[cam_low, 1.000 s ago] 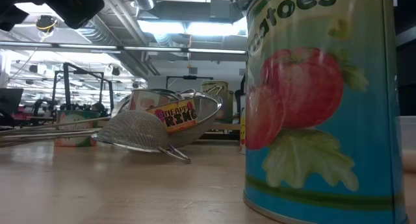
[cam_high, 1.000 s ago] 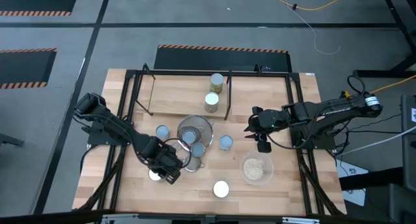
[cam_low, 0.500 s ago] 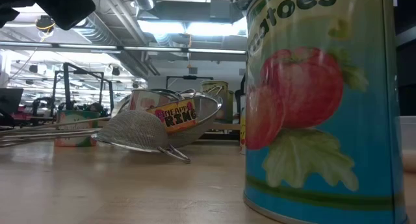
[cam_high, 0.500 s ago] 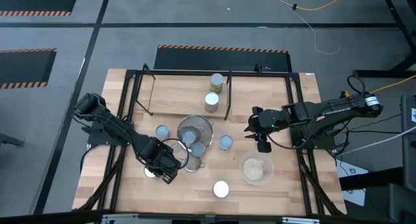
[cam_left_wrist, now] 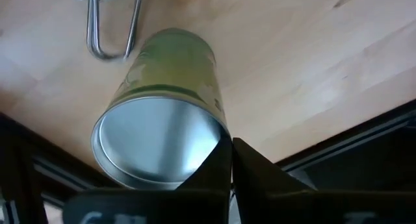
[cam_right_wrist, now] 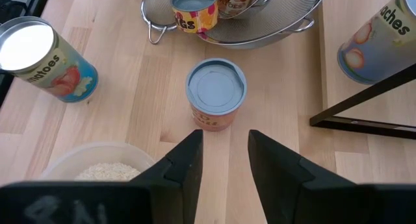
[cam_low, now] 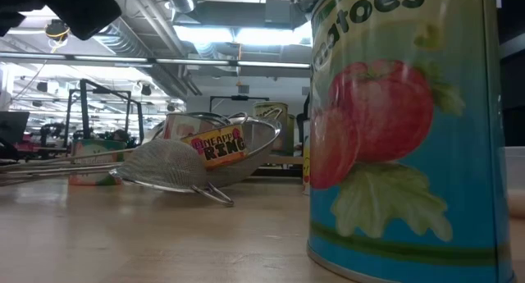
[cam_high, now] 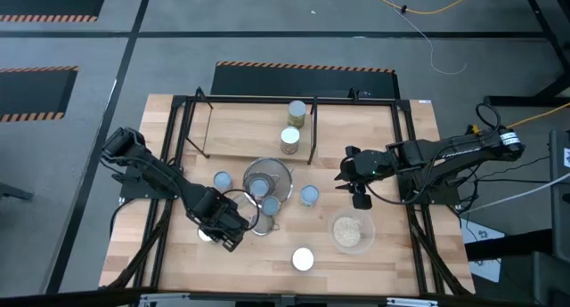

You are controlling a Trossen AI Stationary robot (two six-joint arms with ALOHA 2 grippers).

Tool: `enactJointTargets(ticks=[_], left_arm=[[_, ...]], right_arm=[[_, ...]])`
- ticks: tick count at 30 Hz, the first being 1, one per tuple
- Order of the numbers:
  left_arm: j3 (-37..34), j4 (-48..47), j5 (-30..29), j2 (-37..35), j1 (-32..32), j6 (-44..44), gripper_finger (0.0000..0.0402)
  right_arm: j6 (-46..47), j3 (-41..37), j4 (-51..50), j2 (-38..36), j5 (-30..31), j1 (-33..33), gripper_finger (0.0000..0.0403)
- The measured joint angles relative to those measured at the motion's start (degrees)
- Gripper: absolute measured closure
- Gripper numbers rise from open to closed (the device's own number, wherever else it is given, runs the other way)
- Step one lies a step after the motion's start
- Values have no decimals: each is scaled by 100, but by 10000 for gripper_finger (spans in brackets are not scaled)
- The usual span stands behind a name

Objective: Pick and place cans onto a shelf
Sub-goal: Put the large canned oranges on the shelf

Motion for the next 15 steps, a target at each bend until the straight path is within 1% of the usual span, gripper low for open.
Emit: enactJointTargets(ticks=[4,7,11,15], left_arm=[[-5,59,322,-27,-40,254,401],[174,26,428,-26,-37,443,401],[642,34,329,-26,-37,875,401],[1215,26,7,-31,-7,1349,401]], right_arm=[[0,2,2,0,0,0,276],[0,2,1,0,0,0,276],[1,4,1,0,0,0,276],[2,4,1,0,0,1,276]])
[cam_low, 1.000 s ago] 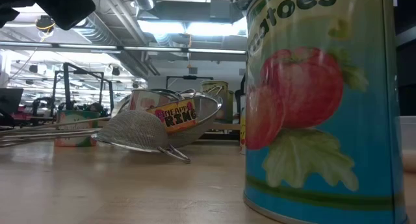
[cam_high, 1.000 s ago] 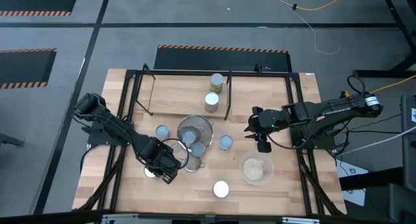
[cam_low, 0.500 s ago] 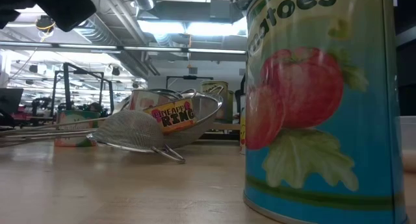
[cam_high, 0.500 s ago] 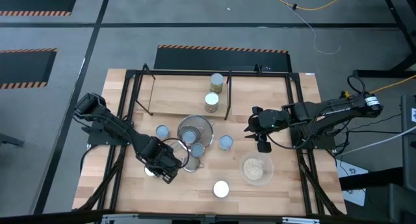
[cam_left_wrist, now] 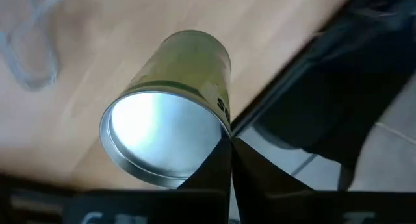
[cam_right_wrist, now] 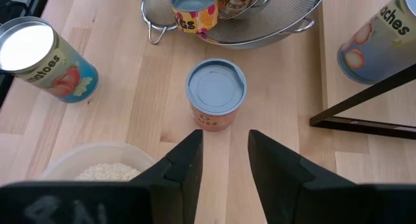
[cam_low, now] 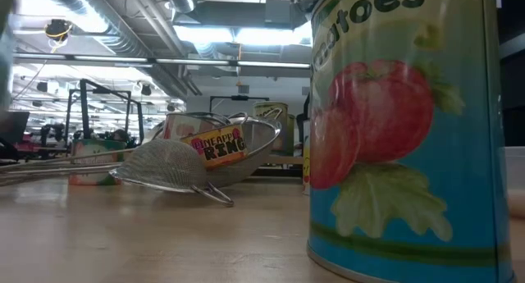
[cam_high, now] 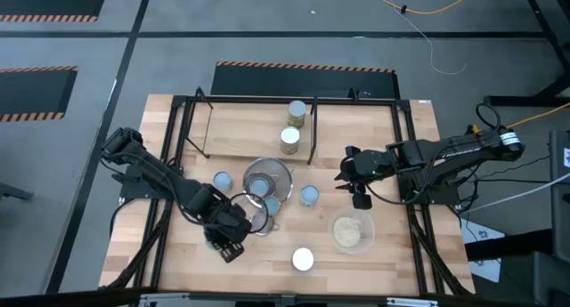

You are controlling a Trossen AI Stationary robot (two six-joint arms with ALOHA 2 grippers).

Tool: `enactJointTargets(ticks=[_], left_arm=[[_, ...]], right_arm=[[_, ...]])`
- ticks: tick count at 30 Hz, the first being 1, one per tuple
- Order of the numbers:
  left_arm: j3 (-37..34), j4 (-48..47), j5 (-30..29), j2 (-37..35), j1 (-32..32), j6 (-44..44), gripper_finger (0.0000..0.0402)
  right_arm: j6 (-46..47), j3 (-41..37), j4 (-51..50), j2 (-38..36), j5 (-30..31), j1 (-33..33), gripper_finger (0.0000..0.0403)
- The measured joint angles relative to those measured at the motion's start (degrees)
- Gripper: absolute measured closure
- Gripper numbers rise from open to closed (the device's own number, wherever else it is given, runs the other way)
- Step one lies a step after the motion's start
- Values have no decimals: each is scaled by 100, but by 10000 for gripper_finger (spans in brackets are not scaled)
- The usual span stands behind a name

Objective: Pick and place cans onto a shelf
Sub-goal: Put the large canned oranges on the shelf

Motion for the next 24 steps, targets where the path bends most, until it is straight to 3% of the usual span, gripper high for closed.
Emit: enactJointTargets(ticks=[11,24], left_arm=[[1470,-750,-1075,-4,683,2122,401],[2243,-1928,-1917,-11,2546,5201,401]], right_arm=[[0,0,-1,0,0,0,276],[30,0,1,0,0,-1,276]])
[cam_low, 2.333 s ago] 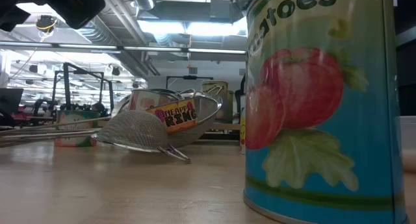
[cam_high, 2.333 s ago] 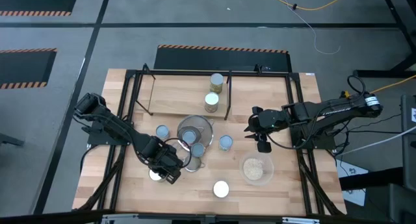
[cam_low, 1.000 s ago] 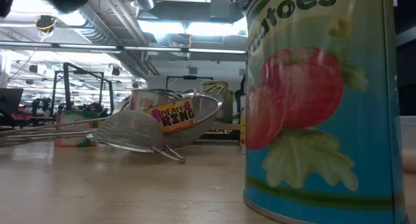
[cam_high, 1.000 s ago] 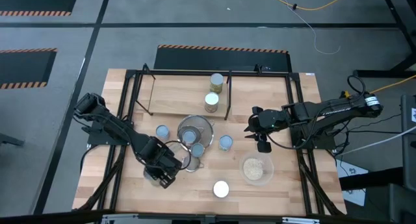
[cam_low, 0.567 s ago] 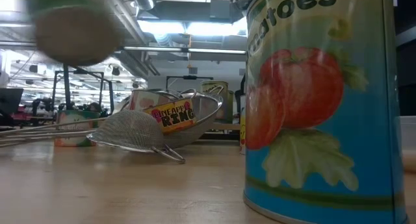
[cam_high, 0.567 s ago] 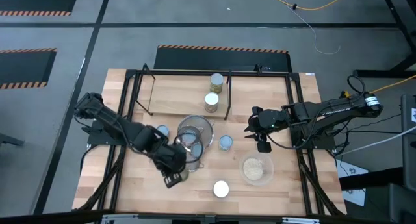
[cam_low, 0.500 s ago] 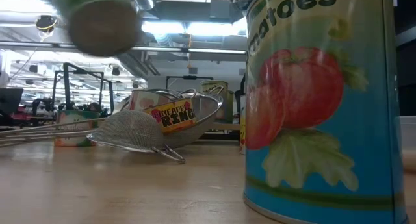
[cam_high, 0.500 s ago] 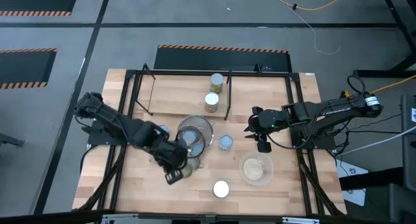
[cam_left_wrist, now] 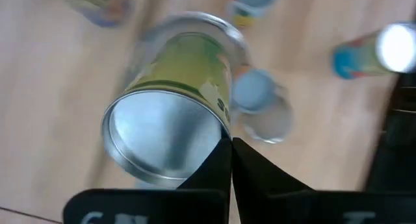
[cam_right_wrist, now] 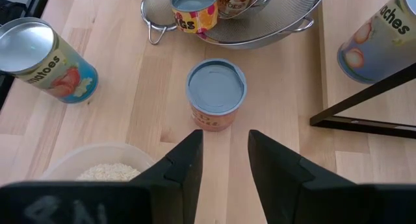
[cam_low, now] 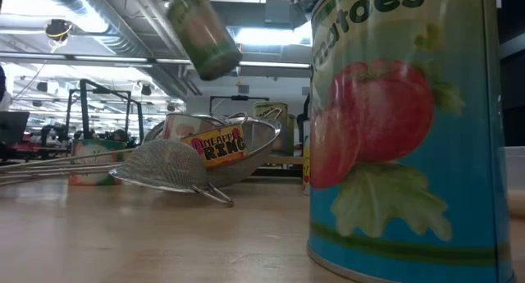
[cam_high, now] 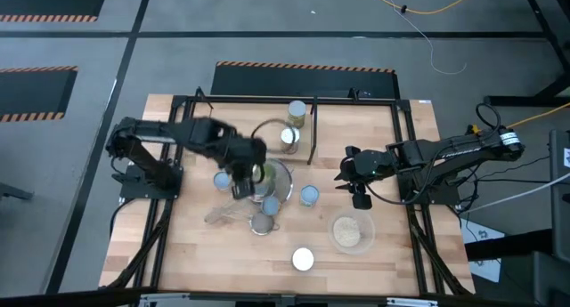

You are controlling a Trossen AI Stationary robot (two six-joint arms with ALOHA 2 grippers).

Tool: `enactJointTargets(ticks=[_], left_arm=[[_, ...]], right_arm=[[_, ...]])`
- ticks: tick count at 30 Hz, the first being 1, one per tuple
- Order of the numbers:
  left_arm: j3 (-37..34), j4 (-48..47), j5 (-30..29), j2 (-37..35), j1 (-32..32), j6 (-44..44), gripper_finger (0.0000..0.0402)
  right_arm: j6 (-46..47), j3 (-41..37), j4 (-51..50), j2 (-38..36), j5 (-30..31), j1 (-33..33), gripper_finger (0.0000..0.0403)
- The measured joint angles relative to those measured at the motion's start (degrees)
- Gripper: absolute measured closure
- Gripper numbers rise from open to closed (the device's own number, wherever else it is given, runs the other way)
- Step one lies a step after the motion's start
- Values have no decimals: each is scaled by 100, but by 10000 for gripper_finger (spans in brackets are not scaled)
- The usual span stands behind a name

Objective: Pick and place cans onto a shelf
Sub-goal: Put the large canned oranges on the shelf

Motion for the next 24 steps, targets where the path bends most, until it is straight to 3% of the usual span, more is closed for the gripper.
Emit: enactJointTargets(ticks=[13,24], left_arm=[[13,43,-1035,281,2062,2870,402],[9,497,-1465,1293,2851,4404,401]], right_arm=[[7,0,7,0,0,1,276],[10,0,62,0,0,1,276]])
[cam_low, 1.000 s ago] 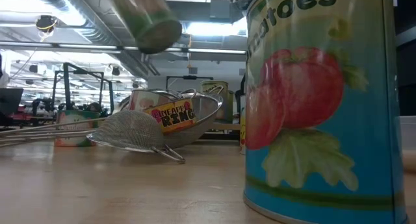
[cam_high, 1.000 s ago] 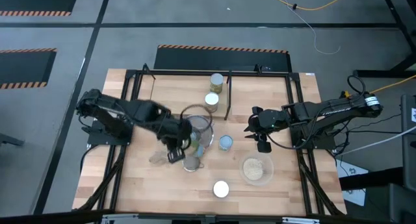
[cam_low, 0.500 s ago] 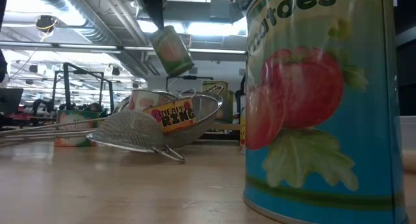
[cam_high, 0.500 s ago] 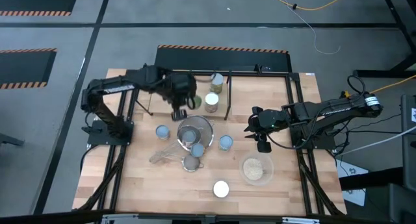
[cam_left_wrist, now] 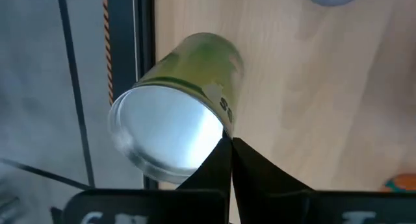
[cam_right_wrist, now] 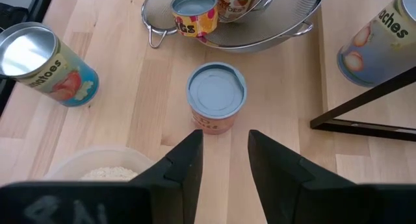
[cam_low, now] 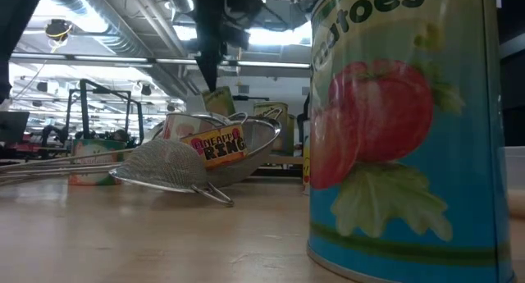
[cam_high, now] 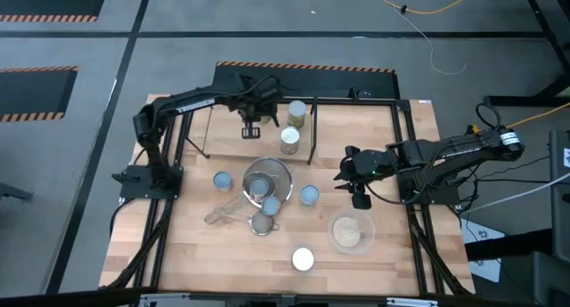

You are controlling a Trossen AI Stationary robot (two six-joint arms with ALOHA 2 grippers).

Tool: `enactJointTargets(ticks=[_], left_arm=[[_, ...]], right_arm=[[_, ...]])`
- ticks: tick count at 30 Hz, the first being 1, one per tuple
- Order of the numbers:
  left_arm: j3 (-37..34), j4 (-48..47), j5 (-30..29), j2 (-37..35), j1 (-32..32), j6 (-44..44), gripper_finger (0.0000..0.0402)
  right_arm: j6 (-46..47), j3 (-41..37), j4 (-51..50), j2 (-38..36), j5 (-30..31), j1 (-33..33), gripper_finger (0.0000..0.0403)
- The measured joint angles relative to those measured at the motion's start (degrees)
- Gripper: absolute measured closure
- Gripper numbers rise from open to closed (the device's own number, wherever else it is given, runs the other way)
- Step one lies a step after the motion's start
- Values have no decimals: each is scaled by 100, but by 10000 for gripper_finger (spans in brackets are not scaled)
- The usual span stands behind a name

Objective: Pick and place cans onto a shelf
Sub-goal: Put the large canned oranges on the shelf

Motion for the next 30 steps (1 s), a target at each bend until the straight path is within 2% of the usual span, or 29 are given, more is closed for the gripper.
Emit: enactJointTargets(ticks=[7,19,30], left_arm=[[-4,286,-51,425,116,580,401],[-4,440,-39,804,112,751,401],[-4,450,-59,817,112,753,401]], right_arm=[[-1,0,31,0,0,1,276],[-9,0,36,0,0,1,276],[-17,0,40,0,0,0,276]])
